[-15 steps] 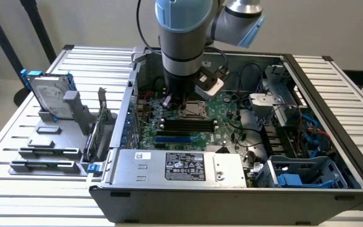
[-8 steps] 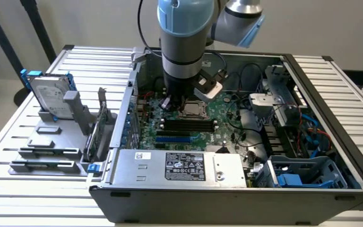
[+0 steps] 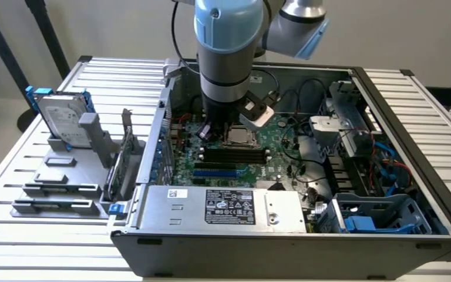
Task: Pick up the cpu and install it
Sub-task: 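Install the first cpu locking lever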
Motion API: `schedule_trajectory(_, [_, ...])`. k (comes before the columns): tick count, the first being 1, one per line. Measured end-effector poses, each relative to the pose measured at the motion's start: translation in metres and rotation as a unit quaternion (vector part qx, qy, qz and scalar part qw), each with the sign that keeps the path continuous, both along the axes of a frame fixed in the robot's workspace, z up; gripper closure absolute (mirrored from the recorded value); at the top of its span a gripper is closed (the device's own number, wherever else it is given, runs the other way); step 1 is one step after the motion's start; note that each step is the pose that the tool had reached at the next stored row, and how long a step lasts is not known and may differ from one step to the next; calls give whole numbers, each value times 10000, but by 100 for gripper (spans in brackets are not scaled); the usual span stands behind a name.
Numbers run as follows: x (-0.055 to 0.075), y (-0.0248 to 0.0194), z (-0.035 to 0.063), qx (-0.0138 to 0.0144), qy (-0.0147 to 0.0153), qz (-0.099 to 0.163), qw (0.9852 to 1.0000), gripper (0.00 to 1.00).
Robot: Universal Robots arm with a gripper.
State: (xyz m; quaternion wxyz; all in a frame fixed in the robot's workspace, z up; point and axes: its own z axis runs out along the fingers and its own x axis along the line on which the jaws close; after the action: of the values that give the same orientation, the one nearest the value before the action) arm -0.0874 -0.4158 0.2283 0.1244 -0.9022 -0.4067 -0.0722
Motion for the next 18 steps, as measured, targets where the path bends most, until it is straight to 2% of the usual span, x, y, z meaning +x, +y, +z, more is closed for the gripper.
schedule_trajectory(18, [-78, 62, -237, 0, 0, 0, 10000, 89])
